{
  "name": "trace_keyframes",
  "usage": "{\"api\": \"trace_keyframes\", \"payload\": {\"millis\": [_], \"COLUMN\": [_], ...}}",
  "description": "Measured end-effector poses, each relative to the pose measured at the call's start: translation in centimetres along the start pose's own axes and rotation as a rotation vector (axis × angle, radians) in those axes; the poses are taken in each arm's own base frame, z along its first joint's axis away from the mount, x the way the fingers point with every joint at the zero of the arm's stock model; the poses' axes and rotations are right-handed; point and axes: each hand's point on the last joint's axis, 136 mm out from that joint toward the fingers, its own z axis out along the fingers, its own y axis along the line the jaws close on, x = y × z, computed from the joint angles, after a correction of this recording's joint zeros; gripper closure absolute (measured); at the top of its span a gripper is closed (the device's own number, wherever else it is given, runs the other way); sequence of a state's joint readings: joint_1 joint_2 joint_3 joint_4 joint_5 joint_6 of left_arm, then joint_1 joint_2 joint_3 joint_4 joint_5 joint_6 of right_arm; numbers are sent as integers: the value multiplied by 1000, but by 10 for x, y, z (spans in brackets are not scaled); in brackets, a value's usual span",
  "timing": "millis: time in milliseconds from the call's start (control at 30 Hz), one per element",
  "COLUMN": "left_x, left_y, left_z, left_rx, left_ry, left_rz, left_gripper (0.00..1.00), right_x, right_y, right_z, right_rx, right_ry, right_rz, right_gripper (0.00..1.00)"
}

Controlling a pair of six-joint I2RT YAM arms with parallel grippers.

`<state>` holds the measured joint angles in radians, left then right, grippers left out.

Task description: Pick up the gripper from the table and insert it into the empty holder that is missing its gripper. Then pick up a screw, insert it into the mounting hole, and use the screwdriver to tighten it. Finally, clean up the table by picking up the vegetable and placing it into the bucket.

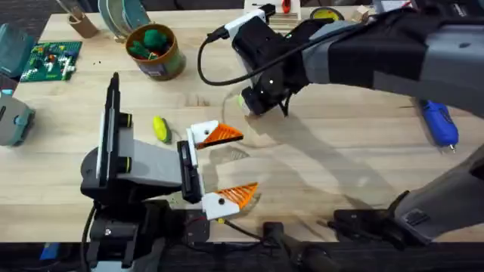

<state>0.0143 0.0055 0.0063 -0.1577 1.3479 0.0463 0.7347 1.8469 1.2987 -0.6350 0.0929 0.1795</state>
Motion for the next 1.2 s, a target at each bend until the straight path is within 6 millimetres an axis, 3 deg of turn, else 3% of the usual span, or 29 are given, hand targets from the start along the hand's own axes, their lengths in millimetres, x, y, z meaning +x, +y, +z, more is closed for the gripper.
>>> {"api": "trace_keyframes", "payload": {"millis": [500, 1033, 1200], "left_x": [0, 0, 0], "left_y": [0, 0, 0], "left_z": [0, 0, 0], "left_rx": [2, 2, 2], "left_ry": [0, 0, 0], "left_rz": [-1, 0, 0], "left_gripper": [8, 8, 7], "right_x": [-2, -2, -6], "right_y": [-4, -4, -3], "right_z": [0, -1, -12], "right_rx": [23, 24, 16], "right_ry": [-6, -8, -31], "right_rz": [0, 0, -8], "right_gripper": [992, 996, 996]}}
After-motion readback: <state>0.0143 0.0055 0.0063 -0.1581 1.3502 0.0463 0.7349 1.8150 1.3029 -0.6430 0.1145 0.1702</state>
